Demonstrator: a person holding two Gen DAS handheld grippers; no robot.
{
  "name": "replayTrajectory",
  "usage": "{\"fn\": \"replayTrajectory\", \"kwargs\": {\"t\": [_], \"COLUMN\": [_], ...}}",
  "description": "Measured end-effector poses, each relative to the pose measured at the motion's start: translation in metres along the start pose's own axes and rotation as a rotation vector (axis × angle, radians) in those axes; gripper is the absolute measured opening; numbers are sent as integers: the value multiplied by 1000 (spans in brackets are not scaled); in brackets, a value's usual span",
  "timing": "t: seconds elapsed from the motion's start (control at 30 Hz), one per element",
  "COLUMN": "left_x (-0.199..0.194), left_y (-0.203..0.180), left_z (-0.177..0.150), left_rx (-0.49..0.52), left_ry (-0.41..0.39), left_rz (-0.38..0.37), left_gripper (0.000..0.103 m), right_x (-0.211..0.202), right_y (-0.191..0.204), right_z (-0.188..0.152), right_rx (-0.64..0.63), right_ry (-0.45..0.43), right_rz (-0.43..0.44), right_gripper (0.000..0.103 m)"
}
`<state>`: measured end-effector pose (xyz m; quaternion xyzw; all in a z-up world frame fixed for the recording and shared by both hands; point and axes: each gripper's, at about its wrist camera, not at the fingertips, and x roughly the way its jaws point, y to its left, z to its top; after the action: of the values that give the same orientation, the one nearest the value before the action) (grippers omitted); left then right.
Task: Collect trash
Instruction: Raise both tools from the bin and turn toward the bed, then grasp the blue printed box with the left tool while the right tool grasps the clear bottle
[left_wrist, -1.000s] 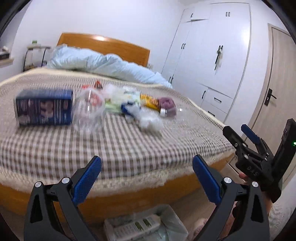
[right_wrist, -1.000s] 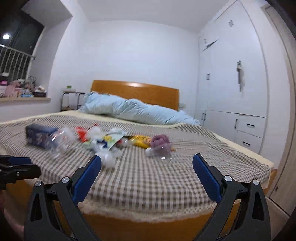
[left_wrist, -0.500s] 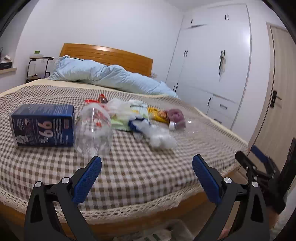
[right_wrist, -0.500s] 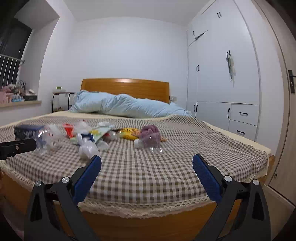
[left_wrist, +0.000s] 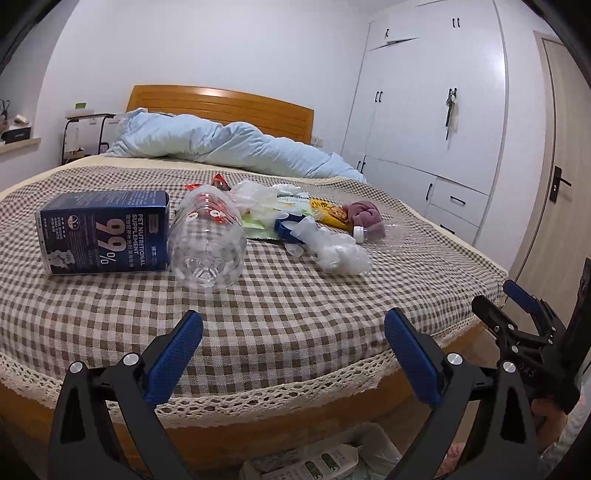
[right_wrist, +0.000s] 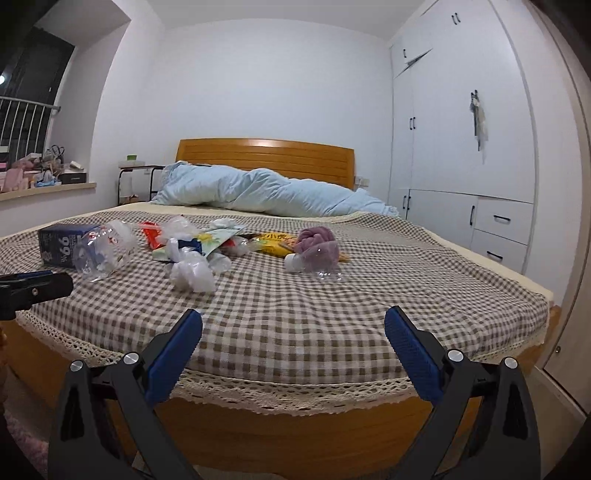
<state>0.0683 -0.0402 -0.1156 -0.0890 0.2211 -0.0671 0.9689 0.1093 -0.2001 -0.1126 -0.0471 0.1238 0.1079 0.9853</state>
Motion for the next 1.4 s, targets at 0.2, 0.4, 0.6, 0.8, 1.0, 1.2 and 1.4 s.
{"fn": "replayTrajectory", "kwargs": {"t": [0.2,0.4,0.6,0.8,1.0,1.2,1.4], "left_x": [4,5,11,19,26,23,20], "left_y": [-4,0,2,11,24,43,74], "left_z": [14,34,49,69,93,101,97], "left_rx": [0,-4,6,19,2,-25,-35], "left_ry": [-7,-20,-17,-18,-30,-29,15], "left_rz": [14,39,57,124,137,191,289], "left_gripper": [95,95,95,95,95,95,95], "right_x": [9,28,55,96,123,119,102], "right_y": [0,18,48,67,73,90,110], "right_z": [14,30,42,51,53,55,59], "right_rx": [58,48,-6,-47,-3,-20,-47], "right_ry": [16,66,81,126,191,151,90], "right_rz": [-24,53,146,161,215,239,244], "right_gripper": [95,95,95,95,73,73,73]}}
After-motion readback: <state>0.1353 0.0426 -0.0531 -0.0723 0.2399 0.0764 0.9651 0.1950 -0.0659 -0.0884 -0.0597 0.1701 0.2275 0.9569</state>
